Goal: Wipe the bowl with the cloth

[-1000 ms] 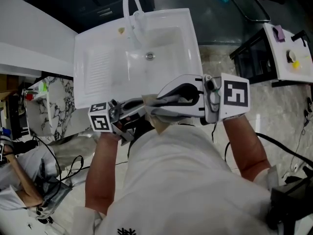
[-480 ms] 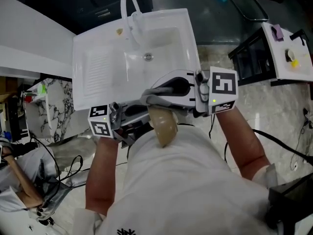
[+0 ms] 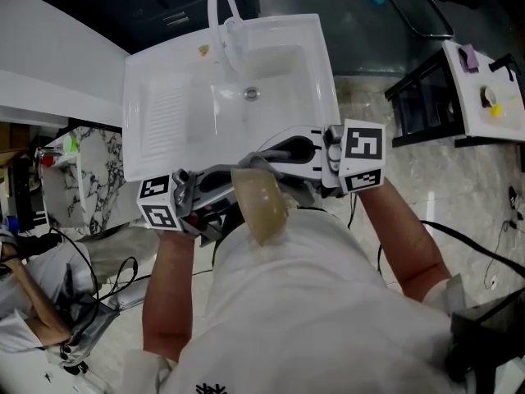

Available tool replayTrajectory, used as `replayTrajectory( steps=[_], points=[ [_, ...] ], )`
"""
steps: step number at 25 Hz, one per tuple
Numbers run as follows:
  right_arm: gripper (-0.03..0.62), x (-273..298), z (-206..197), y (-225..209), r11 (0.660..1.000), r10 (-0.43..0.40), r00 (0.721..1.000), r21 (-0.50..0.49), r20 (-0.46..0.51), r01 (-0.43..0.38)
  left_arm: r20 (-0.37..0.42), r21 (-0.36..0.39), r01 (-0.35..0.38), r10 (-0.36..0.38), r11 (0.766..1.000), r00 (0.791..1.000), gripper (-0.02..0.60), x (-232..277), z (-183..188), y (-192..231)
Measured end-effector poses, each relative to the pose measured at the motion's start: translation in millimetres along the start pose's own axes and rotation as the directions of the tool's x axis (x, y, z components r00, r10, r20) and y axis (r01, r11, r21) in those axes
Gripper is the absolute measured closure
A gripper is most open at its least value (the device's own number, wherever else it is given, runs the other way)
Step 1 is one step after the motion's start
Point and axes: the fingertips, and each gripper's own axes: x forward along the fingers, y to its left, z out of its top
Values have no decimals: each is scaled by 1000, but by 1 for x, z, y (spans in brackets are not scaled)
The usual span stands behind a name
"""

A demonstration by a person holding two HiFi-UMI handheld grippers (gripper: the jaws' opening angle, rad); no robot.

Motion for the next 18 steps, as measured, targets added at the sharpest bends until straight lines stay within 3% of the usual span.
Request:
replayTrajectory(
  steps=[7, 14, 18],
  points=[
    [562, 7, -21, 14, 999, 43, 997, 22, -67, -42, 120, -2, -66, 66, 998, 991, 562, -28, 28, 13],
    [562, 16, -25, 34, 993, 116, 989, 19, -88, -114, 154, -16, -138, 138, 990, 978, 561, -42, 41, 35],
    [562, 20, -17, 39, 990, 138, 988, 10, -76, -138, 136, -40, -199, 203, 979, 970, 563, -54, 43, 52]
  ],
)
